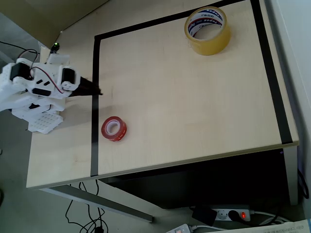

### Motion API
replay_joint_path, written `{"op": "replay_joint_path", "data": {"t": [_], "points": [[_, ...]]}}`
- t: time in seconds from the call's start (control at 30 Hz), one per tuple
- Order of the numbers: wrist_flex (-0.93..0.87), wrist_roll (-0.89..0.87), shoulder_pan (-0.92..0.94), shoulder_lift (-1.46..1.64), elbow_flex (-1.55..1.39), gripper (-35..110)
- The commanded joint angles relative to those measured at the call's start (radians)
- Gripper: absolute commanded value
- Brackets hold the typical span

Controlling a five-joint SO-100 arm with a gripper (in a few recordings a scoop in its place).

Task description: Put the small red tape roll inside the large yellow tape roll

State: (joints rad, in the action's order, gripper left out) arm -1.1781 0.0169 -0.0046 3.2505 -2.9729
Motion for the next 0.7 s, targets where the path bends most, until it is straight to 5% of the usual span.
{"op": "replay_joint_path", "data": {"t": [0.0,0.23,0.37,0.67], "points": [[-0.032,-0.009,0.069,-0.295,0.259,0],[-0.064,0.054,0.417,-0.808,0.63,0],[-0.058,0.368,0.586,-0.997,0.741,0],[-0.049,0.486,0.503,-1.167,0.736,11]]}}
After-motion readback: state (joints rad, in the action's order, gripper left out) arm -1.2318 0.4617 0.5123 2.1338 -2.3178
